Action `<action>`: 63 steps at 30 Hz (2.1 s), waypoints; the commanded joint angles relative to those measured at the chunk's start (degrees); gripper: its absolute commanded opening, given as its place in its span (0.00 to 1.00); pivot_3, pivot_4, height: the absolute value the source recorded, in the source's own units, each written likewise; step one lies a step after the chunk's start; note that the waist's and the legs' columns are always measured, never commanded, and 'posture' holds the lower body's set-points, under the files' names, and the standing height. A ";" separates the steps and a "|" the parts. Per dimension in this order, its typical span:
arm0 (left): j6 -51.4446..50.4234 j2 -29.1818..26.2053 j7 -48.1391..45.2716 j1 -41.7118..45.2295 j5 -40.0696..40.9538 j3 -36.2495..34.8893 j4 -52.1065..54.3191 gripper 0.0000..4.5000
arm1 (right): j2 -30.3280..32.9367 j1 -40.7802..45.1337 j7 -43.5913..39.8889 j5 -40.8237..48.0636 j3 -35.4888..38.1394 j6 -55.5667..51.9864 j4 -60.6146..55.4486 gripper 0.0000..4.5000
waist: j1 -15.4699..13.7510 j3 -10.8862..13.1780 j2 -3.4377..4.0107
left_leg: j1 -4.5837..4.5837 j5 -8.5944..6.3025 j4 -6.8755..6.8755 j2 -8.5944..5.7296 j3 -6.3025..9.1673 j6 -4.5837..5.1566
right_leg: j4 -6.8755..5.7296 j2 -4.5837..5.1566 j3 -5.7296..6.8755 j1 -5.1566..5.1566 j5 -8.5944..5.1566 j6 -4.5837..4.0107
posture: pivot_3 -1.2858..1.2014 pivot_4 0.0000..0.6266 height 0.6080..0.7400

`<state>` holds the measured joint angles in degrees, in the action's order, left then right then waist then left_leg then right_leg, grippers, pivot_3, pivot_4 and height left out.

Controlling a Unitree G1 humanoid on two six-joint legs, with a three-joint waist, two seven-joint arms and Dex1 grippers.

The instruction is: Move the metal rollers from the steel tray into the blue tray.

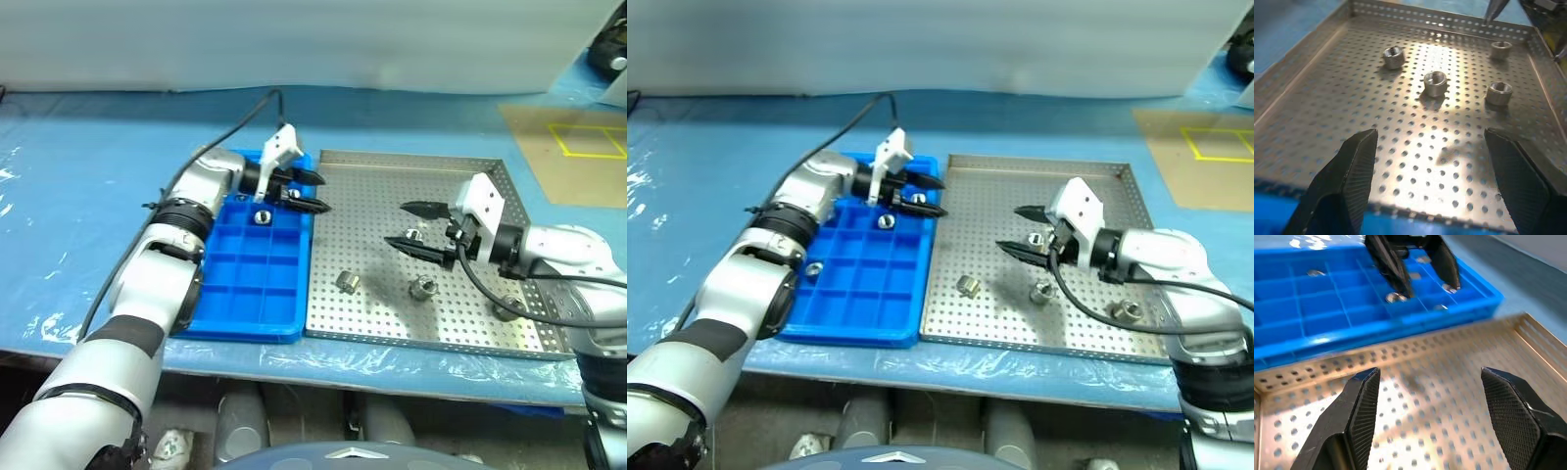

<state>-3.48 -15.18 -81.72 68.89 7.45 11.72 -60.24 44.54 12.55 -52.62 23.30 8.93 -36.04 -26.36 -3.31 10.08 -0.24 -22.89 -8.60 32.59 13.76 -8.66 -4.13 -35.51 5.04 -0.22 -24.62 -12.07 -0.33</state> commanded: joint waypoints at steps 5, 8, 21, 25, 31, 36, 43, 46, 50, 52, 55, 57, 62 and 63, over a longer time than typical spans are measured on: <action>9.22 4.30 -9.59 2.14 -6.29 4.07 -4.51 0.82 | 0.03 -9.52 7.28 3.39 9.70 -5.07 -12.32 0.75 | 2.93 0.00 0.00 | 0.17 -0.16 0.06 0.00 -0.11 0.27 | 0.12 0.00 -0.09 0.14 0.02 0.05 | 0.29 0.24 1.00; 11.58 4.85 -10.72 1.71 -7.61 6.67 -5.23 0.82 | -0.35 -12.60 9.49 3.89 11.52 -6.10 -14.80 0.75 | 3.96 0.00 0.01 | 0.29 -0.24 0.17 -0.01 -0.20 0.40 | 0.15 0.01 -0.08 0.26 0.08 0.15 | 0.28 0.24 1.00; 17.67 4.79 -10.78 -1.96 -8.85 15.06 -4.78 0.82 | -0.41 -16.02 13.62 5.41 11.71 -6.28 -16.89 0.75 | 4.68 -0.02 0.03 | 0.47 -0.54 0.16 -0.04 -0.67 0.94 | 0.71 0.06 -0.19 0.45 0.14 0.25 | 0.27 0.24 1.00; 17.61 4.48 -10.78 -3.27 -7.74 17.34 -3.34 0.82 | -0.21 -15.78 13.87 5.34 11.27 -5.98 -16.24 0.75 | 4.91 -0.02 0.03 | 0.52 -0.52 0.15 -0.04 -0.78 1.11 | 0.75 0.06 -0.27 0.46 0.14 0.25 | 0.27 0.24 1.00; 18.31 3.91 -10.78 -4.97 -7.48 20.21 -1.39 0.82 | -0.25 -15.27 14.22 5.02 10.48 -5.75 -15.82 0.75 | 5.77 -0.02 0.03 | 0.78 -0.61 0.16 -0.05 -1.03 0.99 | 0.72 0.05 -0.95 0.52 0.15 0.25 | 0.27 0.24 1.00; 19.01 4.09 -10.78 -5.09 -9.55 19.86 -1.94 0.82 | -0.28 -15.57 14.39 4.77 10.40 -5.33 -15.59 0.75 | 6.07 -0.02 0.03 | 0.90 -0.66 0.15 -0.05 -1.21 1.05 | 0.72 0.02 -1.15 0.51 0.15 0.28 | 0.27 0.24 1.00; 19.89 4.67 -10.26 -4.94 -11.81 17.99 -3.15 0.55 | -0.28 -15.30 14.86 4.31 10.06 -4.60 -14.96 0.75 | 6.81 -0.02 0.03 | 0.93 -0.70 0.16 -0.07 -1.32 1.11 | 0.74 0.02 -1.26 0.51 0.15 0.29 | 0.27 0.24 1.00; 20.15 4.86 -10.59 -4.99 -12.49 17.36 -3.35 0.55 | -0.25 -15.12 14.90 4.34 9.86 -4.38 -14.71 0.75 | 7.10 -0.02 0.03 | 0.91 -0.71 0.17 -0.09 -1.32 1.13 | 0.76 0.03 -1.27 0.50 0.15 0.29 | 0.28 0.24 1.00; 19.62 5.17 -8.38 -4.42 -12.66 15.23 -3.53 0.43 | -0.09 -14.29 14.87 4.07 8.91 -3.84 -13.96 0.75 | 7.17 -0.01 0.02 | 0.88 -0.73 0.17 -0.09 -1.32 1.16 | 0.78 0.03 -1.27 0.47 0.15 0.30 | 0.29 0.24 1.00; 18.68 5.31 -8.15 -3.89 -12.06 13.84 -3.60 0.43 | -0.02 -13.62 14.86 4.08 8.38 -3.64 -13.49 0.75 | 7.15 -0.01 0.02 | 0.84 -0.73 0.17 -0.10 -1.32 1.16 | 0.78 0.03 -1.27 0.45 0.15 0.30 | 0.29 0.24 1.00; 16.18 5.60 -7.45 -2.97 -10.58 10.87 -3.42 0.43 | 0.17 -12.46 14.50 3.85 7.20 -3.05 -12.48 0.75 | 7.08 -0.01 0.02 | 0.82 -0.75 0.17 -0.12 -1.32 1.19 | 0.80 0.05 -1.27 0.44 0.15 0.29 | 0.30 0.24 1.00; 13.41 5.60 -7.17 -1.97 -8.82 7.94 -2.84 0.43 | 0.16 -10.93 14.09 3.82 5.97 -2.59 -11.45 0.75 | 6.95 -0.01 0.01 | 0.81 -0.75 0.17 -0.12 -1.32 1.20 | 0.80 0.06 -1.27 0.44 0.15 0.29 | 0.31 0.24 1.00; 4.48 3.56 -5.56 1.61 -3.55 -0.18 -0.58 0.43 | 0.22 -5.09 12.02 3.19 1.44 -0.86 -7.09 0.75 | 6.75 0.00 0.00 | 0.80 -0.75 0.17 -0.13 -1.32 1.19 | 0.78 0.06 -1.27 0.42 0.16 0.29 | 0.34 0.24 1.00; 2.77 2.75 -5.68 1.88 -2.87 -1.32 0.24 0.43 | 0.23 -3.80 11.43 2.83 0.43 -0.27 -5.83 0.75 | 6.62 0.00 0.00 | 0.80 -0.75 0.17 -0.13 -1.32 1.19 | 0.77 0.06 -1.27 0.42 0.16 0.28 | 0.36 0.24 1.00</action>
<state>2.05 -11.06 -87.48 68.96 2.07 13.17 -62.35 44.22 7.16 -40.28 26.64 10.10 -38.16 -32.88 3.31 10.08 -0.24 -22.08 -9.35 32.74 13.63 -9.98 -2.94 -34.74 5.11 -1.49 -24.20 -11.91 -0.05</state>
